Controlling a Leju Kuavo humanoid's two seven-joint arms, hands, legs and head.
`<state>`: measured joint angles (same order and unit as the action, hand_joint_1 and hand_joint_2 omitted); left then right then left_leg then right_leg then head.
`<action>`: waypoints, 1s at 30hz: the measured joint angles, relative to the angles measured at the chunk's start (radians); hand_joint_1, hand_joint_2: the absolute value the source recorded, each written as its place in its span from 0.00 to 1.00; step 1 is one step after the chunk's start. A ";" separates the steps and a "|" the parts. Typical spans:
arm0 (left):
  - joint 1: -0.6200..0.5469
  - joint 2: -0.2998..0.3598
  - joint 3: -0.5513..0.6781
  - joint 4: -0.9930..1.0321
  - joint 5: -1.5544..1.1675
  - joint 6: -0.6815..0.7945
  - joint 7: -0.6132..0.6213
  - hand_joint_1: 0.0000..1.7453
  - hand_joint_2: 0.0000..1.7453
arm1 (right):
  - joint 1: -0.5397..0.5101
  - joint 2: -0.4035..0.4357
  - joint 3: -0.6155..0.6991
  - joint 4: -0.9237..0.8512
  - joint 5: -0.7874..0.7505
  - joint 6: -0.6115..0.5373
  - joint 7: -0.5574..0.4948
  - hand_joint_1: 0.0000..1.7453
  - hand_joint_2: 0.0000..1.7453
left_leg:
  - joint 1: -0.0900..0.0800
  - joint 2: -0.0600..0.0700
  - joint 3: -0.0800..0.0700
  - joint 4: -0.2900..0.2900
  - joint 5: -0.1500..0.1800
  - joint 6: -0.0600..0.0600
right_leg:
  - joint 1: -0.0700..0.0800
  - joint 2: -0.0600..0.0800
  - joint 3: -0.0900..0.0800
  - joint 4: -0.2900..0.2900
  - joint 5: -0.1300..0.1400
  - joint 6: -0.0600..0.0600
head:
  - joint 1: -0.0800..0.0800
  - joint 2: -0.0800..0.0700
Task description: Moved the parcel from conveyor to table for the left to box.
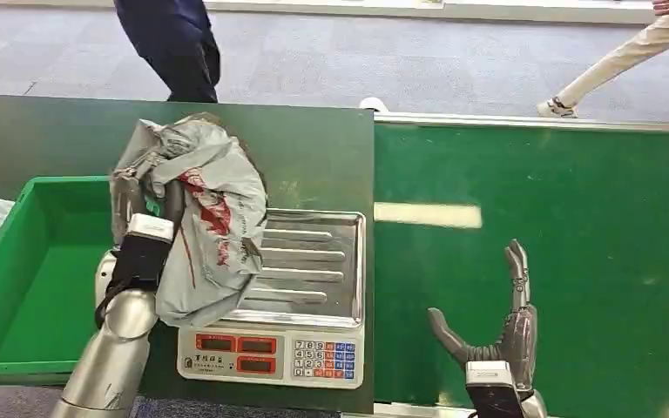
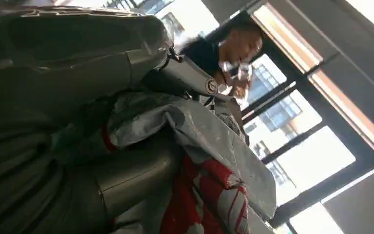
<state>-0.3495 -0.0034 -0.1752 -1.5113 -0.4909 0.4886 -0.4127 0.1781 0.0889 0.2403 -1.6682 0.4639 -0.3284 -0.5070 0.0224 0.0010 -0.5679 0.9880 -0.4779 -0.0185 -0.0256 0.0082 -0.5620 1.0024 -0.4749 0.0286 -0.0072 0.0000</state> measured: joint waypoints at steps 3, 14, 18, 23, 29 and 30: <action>0.001 0.025 0.074 -0.027 -0.041 0.042 0.027 0.98 1.00 | 0.003 -0.002 0.000 0.007 -0.004 -0.009 0.004 0.00 1.00 | 0.000 0.000 0.000 0.000 0.000 0.000 | 0.000 0.000 0.000 0.000 0.000 0.000 | 0.000 0.000; -0.119 0.209 0.351 0.148 -0.524 0.110 0.306 0.99 1.00 | 0.003 -0.003 0.002 0.013 -0.008 0.023 0.043 0.00 1.00 | 0.000 0.001 0.001 0.000 0.000 0.000 | 0.000 0.000 -0.001 0.001 0.000 -0.001 | 0.000 0.000; -0.152 0.270 0.393 0.233 -0.638 0.124 0.364 1.00 1.00 | 0.003 -0.003 0.002 0.013 -0.003 0.032 0.052 0.00 1.00 | 0.000 0.001 0.001 0.000 0.000 0.000 | 0.000 0.000 -0.001 0.001 0.000 -0.001 | 0.001 0.000; -0.179 0.325 0.421 0.323 -0.693 0.083 0.412 0.88 1.00 | 0.010 -0.003 0.003 0.011 0.004 0.031 0.058 0.00 1.00 | 0.000 0.001 0.001 0.000 0.000 0.000 | 0.000 0.000 -0.001 0.001 0.000 -0.001 | 0.000 0.000; -0.210 0.354 0.426 0.401 -0.657 -0.043 0.433 0.00 1.00 | 0.030 -0.002 0.002 -0.006 0.010 0.034 0.071 0.00 1.00 | 0.000 0.002 0.001 0.000 0.000 0.000 | 0.000 0.001 -0.001 0.001 0.000 -0.001 | 0.001 0.000; -0.211 0.357 0.425 0.406 -0.657 -0.049 0.434 0.00 1.00 | 0.032 -0.002 0.002 -0.008 0.010 0.035 0.072 0.00 1.00 | 0.000 0.002 0.001 0.000 0.000 0.000 | 0.000 0.001 -0.001 0.001 0.000 -0.001 | 0.000 0.000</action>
<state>-0.5610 0.3540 0.2503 -1.1055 -1.1479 0.4394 0.0218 0.2103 0.0870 0.2422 -1.6762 0.4734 -0.2937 -0.4349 0.0226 0.0025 -0.5670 0.9880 -0.4774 -0.0189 -0.0254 0.0094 -0.5631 1.0034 -0.4750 0.0278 -0.0069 0.0000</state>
